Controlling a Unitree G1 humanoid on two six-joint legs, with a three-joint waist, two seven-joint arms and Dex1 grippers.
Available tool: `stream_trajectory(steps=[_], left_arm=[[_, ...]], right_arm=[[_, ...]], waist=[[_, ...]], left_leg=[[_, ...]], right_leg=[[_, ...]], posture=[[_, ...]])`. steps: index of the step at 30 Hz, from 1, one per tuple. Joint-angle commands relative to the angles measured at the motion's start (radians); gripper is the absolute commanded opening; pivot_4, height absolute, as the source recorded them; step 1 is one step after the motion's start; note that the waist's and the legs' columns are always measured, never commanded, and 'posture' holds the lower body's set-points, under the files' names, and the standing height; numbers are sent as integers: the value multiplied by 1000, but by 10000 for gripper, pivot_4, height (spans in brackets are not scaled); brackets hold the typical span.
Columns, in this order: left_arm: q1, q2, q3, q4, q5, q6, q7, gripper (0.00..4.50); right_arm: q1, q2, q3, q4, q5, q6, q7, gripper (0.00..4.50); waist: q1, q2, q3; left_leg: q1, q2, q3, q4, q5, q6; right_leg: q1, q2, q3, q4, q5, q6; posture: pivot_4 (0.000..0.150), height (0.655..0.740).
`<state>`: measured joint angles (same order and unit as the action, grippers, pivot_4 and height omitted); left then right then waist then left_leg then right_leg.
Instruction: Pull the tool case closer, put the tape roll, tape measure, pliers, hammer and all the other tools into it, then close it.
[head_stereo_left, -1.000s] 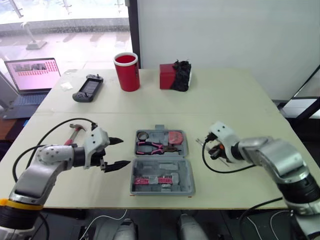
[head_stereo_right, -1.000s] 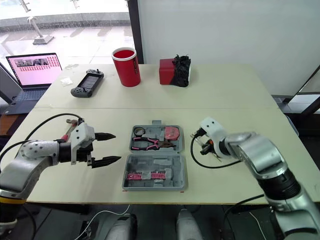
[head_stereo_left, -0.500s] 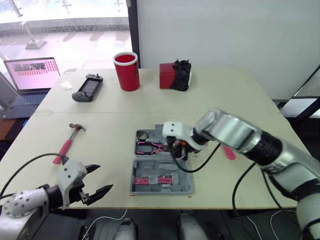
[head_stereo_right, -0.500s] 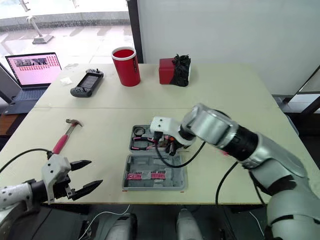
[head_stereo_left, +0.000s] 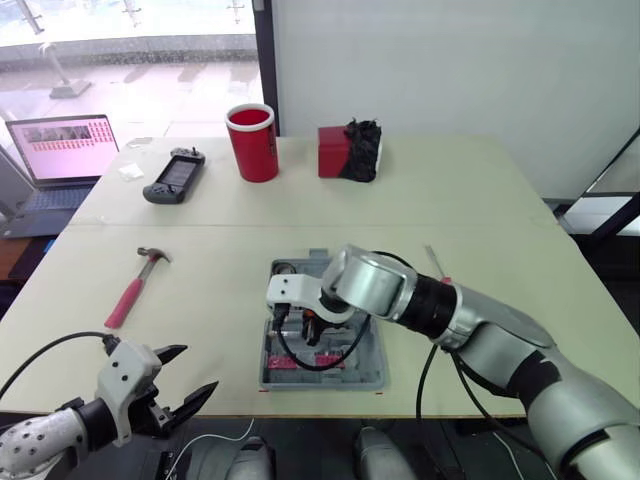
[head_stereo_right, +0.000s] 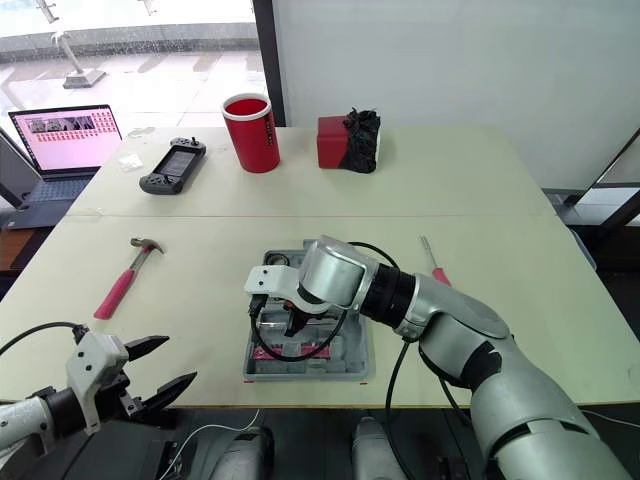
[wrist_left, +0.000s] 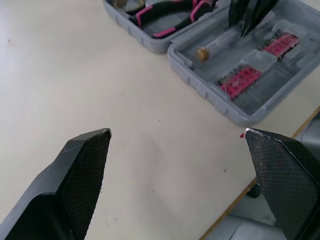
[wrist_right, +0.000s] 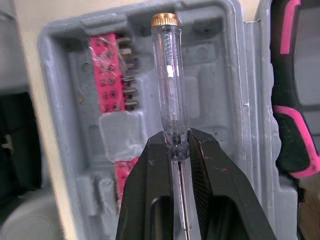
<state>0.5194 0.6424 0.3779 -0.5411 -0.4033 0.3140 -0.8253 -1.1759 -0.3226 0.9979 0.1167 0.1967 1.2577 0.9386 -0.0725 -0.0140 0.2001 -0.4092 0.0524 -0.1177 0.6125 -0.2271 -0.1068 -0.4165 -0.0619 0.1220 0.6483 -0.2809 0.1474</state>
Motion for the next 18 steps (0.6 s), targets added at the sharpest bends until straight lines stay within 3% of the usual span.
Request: stream_trajectory(steps=[1,18], left_arm=[[4,4,16,-4,2,-25,-1,45000],[-19,16,-12,38,24,-57,-18,45000]], right_arm=[[-22,13,-11,-12,-22,-14,-3,427],[-13,62,-20,9,-60,-15,-34,427]], waist=[[-1,0,0],[-4,0,0]], left_leg=[[0,0,0,0,0,0],[0,0,0,-1,0,0]], right_leg=[[0,0,0,0,0,0],[-1,0,0,0,0,0]], posture=[[1500,7400],[1500,7400]])
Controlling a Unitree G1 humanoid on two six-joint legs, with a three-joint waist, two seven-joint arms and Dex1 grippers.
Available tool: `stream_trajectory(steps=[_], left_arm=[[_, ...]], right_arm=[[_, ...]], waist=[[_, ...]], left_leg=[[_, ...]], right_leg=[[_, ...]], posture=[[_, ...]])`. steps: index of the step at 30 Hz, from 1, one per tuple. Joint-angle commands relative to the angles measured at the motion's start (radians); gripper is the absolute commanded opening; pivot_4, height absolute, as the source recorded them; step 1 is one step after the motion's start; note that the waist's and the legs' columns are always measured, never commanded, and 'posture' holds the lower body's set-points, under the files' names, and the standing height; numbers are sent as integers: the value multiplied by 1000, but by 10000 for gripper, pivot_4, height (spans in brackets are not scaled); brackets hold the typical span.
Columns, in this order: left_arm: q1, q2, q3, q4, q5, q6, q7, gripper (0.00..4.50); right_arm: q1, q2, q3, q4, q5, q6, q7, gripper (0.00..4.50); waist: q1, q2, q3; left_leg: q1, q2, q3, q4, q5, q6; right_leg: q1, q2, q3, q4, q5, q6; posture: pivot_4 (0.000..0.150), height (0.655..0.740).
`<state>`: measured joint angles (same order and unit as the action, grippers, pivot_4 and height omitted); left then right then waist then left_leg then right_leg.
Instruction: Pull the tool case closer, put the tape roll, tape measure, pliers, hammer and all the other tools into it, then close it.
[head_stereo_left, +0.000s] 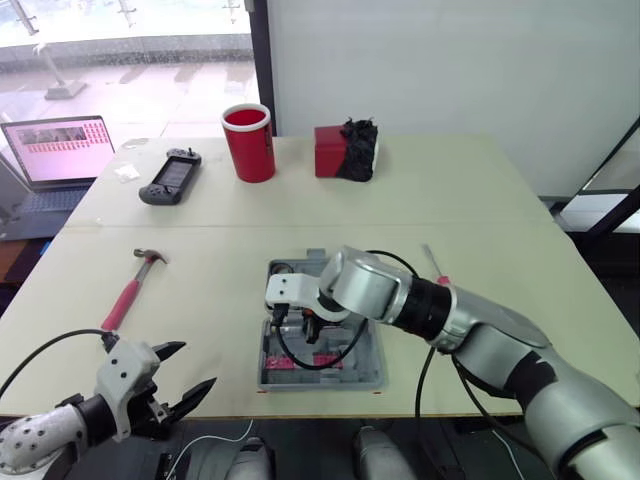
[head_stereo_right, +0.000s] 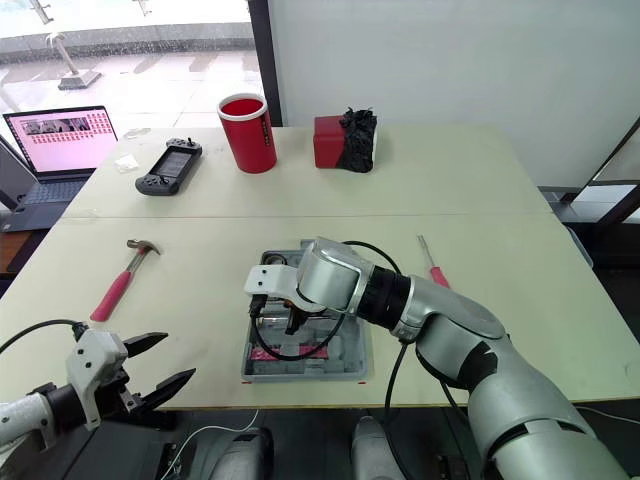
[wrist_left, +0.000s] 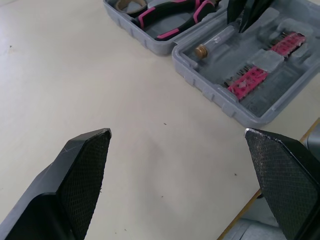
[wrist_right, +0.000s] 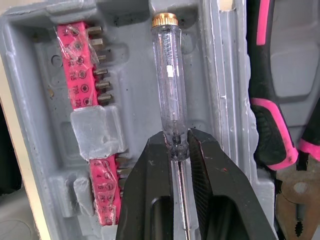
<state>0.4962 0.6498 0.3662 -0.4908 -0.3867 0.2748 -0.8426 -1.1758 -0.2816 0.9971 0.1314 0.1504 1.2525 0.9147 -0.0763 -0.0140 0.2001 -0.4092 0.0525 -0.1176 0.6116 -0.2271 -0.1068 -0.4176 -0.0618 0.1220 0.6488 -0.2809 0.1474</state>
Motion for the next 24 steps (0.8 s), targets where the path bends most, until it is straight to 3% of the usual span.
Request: stream_trajectory(steps=[1,24], left_arm=[[4,8,0,-11,8,-18,-2,45000],[-36,21,-19,30,19,-26,-13,45000]], right_arm=[[-14,25,-21,3,-21,-13,-16,427],[-19,24,-22,50,-56,-50,3,427]], waist=[[0,0,0],[0,0,0]], left_leg=[[0,0,0,0,0,0],[0,0,0,0,0,0]], right_leg=[[0,0,0,0,0,0],[0,0,0,0,0,0]], posture=[[1500,7400],[1500,7400]])
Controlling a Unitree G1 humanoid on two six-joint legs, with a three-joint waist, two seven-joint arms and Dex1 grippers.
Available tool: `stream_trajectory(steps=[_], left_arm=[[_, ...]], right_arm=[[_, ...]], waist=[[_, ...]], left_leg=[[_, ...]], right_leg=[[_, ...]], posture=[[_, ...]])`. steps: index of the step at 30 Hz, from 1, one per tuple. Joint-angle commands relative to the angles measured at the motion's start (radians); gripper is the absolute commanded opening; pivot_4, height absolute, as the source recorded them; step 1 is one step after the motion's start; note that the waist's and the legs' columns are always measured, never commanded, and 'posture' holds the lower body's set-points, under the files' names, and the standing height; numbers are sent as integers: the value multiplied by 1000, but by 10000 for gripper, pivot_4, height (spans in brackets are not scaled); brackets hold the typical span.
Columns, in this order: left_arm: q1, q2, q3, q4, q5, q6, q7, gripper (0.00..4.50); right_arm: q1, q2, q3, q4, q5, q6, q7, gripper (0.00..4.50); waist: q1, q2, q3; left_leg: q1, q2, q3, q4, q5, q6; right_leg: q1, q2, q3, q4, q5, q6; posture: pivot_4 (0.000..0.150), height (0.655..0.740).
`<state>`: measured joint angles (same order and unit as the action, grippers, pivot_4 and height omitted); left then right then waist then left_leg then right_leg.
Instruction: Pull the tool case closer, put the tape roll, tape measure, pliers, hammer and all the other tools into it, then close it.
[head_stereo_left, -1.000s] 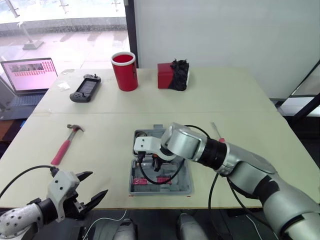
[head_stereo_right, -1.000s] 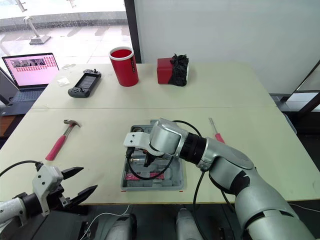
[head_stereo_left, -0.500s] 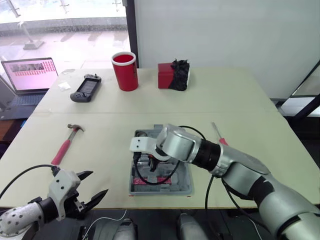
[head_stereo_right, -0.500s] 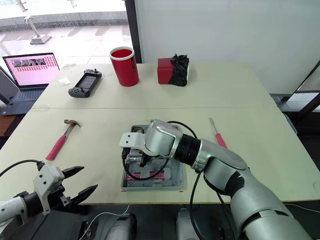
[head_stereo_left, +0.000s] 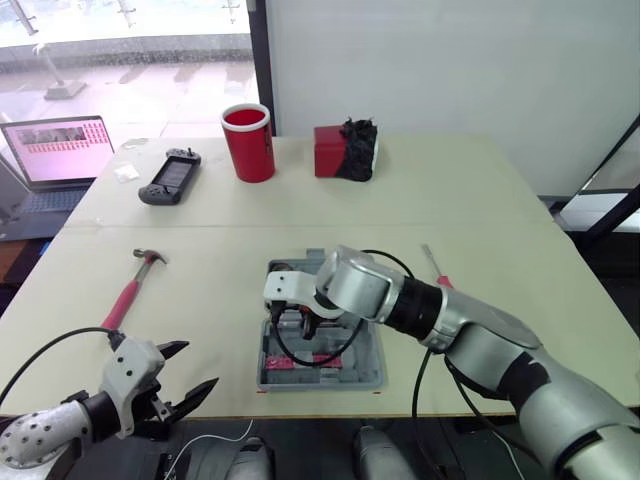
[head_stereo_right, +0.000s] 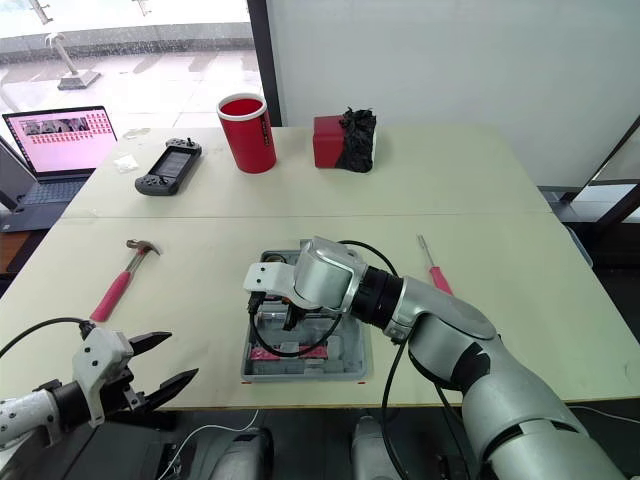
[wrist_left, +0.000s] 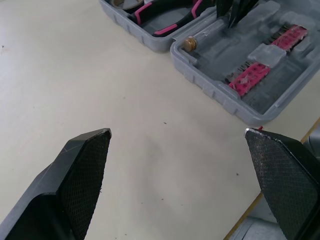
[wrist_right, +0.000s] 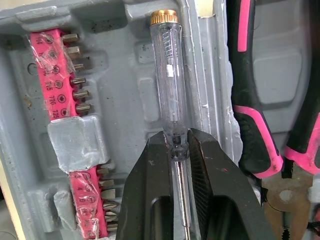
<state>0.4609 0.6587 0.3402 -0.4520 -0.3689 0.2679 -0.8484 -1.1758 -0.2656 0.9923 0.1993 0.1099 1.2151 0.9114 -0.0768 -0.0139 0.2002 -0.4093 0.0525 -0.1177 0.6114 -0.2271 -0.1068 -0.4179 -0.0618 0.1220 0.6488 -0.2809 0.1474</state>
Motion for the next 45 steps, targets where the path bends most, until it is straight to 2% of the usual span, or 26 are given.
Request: stream_trajectory(steps=[1,45], left_arm=[[-2,13,5,-8,1,-20,-8,45000],[-37,24,-16,-1,18,-10,-20,45000]], right_arm=[[-18,11,-16,-14,-18,-16,5,427],[-2,0,12,-25,-91,-52,57,427]], waist=[[0,0,0],[1,0,0]], left_leg=[[0,0,0,0,0,0],[0,0,0,0,0,0]], right_leg=[[0,0,0,0,0,0],[0,0,0,0,0,0]], posture=[[1500,7400],[1500,7400]])
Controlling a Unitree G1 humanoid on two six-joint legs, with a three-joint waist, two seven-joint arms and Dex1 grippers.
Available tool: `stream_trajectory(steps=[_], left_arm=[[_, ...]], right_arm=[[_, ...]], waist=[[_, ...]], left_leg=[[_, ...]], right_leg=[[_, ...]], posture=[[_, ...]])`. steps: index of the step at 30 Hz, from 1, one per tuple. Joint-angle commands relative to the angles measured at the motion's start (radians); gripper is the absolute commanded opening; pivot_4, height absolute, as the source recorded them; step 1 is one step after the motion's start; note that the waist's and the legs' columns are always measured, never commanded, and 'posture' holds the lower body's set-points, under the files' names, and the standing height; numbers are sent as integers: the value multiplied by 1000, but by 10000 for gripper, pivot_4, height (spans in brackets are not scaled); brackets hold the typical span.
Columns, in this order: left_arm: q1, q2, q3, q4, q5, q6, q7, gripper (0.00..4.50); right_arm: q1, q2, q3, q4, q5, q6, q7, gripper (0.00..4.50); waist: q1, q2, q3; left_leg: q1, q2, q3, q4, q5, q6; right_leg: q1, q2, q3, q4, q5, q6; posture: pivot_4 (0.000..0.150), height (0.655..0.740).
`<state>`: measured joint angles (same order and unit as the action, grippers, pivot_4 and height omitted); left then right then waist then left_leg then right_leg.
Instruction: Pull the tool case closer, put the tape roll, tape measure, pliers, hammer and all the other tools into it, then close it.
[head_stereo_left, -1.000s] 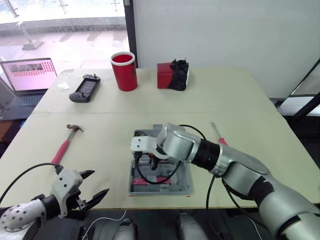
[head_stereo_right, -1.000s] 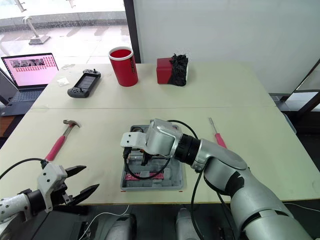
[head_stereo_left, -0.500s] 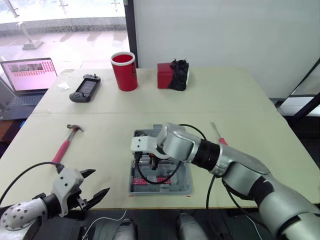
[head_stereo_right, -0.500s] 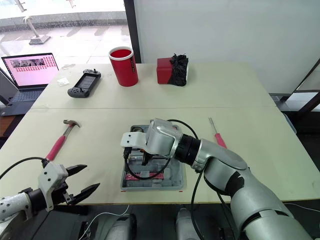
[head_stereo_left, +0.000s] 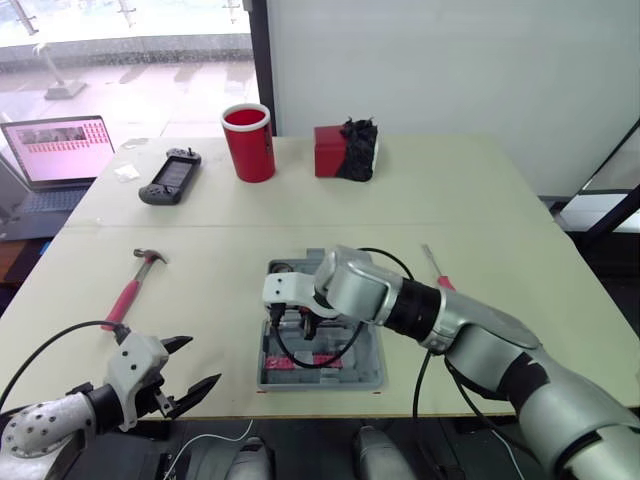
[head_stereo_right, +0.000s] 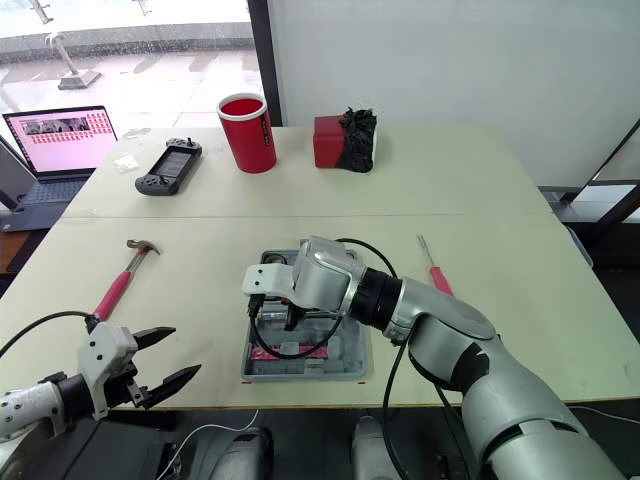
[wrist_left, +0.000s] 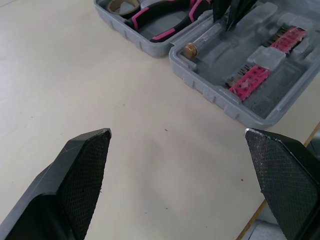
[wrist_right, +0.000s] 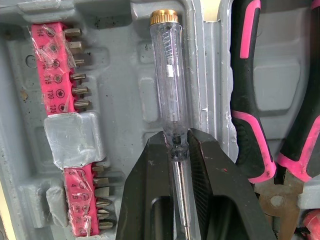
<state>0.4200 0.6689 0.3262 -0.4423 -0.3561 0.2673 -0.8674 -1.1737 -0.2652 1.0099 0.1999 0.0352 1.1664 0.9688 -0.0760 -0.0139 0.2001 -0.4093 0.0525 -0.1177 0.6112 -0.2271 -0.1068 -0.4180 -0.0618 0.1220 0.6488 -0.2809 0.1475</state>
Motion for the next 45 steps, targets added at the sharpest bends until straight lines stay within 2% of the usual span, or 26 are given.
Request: stream_trajectory(steps=[1,5,7,8,16,18,22,25,28,29,31,42,45], left_arm=[[4,14,-2,-11,5,-9,-1,45000],[4,15,-2,-9,5,-9,-3,45000],[2,15,-2,-8,5,-8,-3,45000],[2,16,-2,-8,5,-8,-4,45000],[2,23,3,-8,0,-5,-7,45000],[-4,25,2,-6,-2,-2,-8,45000],[-16,33,5,3,-8,-1,-12,45000],[-26,38,8,14,-15,1,-19,45000],[-51,44,-5,29,-13,1,-27,45000],[-65,46,-14,36,-11,2,-29,45000],[-85,49,-24,44,-10,3,-33,45000],[-126,71,-32,74,-12,-2,-60,45000],[-129,78,-31,79,-13,-3,-64,45000]], right_arm=[[-3,0,-7,-27,-17,-3,0,427],[-3,-5,-10,-34,-22,-11,-3,427],[-14,-20,-8,-54,-31,-25,2,10879],[-26,-40,2,-75,-45,-42,8,14296],[-42,-223,-101,-328,5,-47,108,14296],[42,-216,-237,-356,63,-110,89,14296],[236,-237,-435,-376,81,-411,21,14296],[326,-282,-485,-380,90,-489,51,14296],[399,-317,-501,-433,179,-473,153,14296],[427,-320,-499,-433,178,-510,161,8822],[461,-303,-494,-402,152,-573,146,604],[487,-135,-484,-85,11,-792,11,604],[486,-135,-457,-17,-49,-837,8,604]], waist=[[0,0,0],[0,0,0],[0,0,0],[0,0,0],[2,0,0],[3,-1,0],[5,-1,0],[8,-1,0],[4,-1,0],[3,-1,0],[3,-1,0],[5,-1,0],[6,-1,0]], left_leg=[[0,0,0,0,0,0],[0,0,0,0,0,0],[0,0,0,0,0,0],[0,0,0,0,0,0],[-1,0,0,-1,0,0],[-1,0,0,-2,0,0],[-1,0,0,0,0,0],[-1,0,0,1,0,0],[-1,0,0,1,0,0],[-1,0,0,1,0,0],[0,0,0,0,0,0],[0,0,0,1,0,0],[0,0,0,1,0,0]], right_leg=[[0,0,0,0,0,0],[0,0,0,0,0,0],[0,0,0,0,0,0],[0,0,0,0,0,0],[-1,0,0,-1,0,0],[-2,0,0,-1,0,0],[0,0,0,-1,0,0],[1,0,0,-1,0,0],[1,0,0,-1,0,0],[1,0,0,-1,0,0],[1,0,0,-1,0,0],[2,0,0,-1,0,0],[3,0,0,-1,0,0]], posture=[[1500,7400],[1500,7400],[1500,7400],[1500,7400],[1500,7400],[1500,7400],[1500,7400],[1500,7400],[1500,7400],[1500,7400],[1500,7400],[1500,7400],[1500,7400]])
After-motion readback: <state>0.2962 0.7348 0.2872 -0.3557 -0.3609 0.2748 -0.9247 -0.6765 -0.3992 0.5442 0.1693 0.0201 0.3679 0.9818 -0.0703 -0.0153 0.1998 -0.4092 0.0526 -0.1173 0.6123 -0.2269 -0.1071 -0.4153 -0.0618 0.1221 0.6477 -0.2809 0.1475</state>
